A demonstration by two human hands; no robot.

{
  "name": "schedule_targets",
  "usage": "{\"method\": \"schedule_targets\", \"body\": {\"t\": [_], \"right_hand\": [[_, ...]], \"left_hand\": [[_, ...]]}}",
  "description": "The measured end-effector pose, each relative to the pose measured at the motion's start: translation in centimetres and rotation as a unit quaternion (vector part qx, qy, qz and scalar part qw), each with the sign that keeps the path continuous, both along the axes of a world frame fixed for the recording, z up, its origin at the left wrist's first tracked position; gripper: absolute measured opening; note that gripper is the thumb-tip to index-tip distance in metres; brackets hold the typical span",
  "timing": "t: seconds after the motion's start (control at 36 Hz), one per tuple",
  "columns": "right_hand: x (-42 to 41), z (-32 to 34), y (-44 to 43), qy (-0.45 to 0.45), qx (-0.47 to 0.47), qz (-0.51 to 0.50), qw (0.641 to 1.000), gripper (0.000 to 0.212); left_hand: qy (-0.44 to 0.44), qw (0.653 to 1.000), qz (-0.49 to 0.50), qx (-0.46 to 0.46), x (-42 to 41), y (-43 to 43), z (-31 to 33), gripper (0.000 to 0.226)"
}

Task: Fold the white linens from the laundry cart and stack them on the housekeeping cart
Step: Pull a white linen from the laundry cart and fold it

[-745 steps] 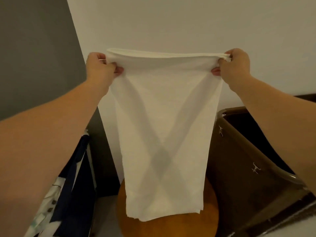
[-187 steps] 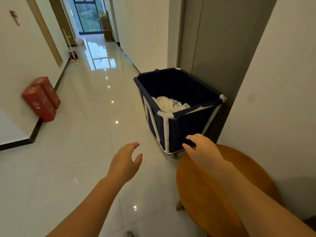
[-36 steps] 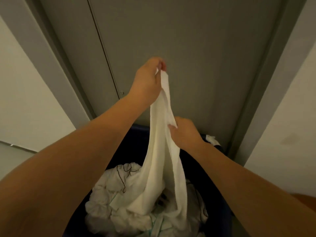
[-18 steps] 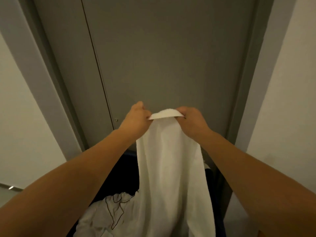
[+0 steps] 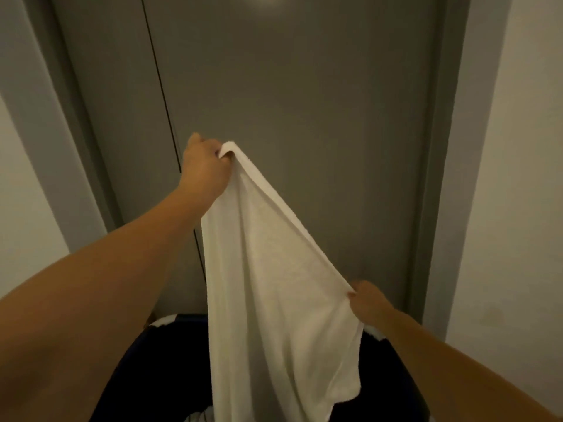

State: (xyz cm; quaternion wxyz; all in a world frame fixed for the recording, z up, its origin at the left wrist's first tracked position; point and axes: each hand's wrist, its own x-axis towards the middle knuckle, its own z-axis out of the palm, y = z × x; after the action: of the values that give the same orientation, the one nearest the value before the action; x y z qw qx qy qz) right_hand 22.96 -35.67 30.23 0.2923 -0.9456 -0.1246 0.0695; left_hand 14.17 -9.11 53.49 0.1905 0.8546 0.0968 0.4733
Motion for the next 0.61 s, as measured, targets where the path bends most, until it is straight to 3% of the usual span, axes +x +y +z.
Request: {"method": "schedule_targets", "body": {"t": [0.11,0.25,0.33,0.42,0.47,0.56,0.61], "right_hand": [[0.6,0.9,0.5,-0.059,0.106,-0.032,0.992,0.023],[-0.4,8.3,2.7,-0.148,0.121,0.046,0.981,0.02],[-0.9,12.1,4.2,-0.168,0.104,0.072,0.978,0.022],[-1.6,14.5,5.4,-0.183,0.083,0.081,0.976,0.023],[-2.2,15.3,6.1,-0.198,0.076,0.087,0.973,0.023],[-3.3,15.9,6.6,-0.201,0.096,0.095,0.97,0.019],[-3.9,15.9,6.3,-0.208,0.097,0.103,0.968,0.017]], "left_hand": [[0.061,0.998,0.012,-0.005,-0.3,2.3,-1.4,0.031],[0.19,0.981,-0.023,-0.007,-0.4,1.7,-5.0,0.03],[0.259,0.96,-0.101,-0.018,0.0,0.4,-6.8,0.015],[0.312,0.93,-0.194,-0.021,-0.2,-1.7,-8.0,0.048],[0.331,0.911,-0.244,-0.009,-0.3,-3.2,-8.5,0.057],[0.343,0.9,-0.269,-0.017,0.2,-4.7,-9.6,0.024],[0.327,0.911,-0.249,-0.025,0.6,-5.2,-10.0,0.026]]}}
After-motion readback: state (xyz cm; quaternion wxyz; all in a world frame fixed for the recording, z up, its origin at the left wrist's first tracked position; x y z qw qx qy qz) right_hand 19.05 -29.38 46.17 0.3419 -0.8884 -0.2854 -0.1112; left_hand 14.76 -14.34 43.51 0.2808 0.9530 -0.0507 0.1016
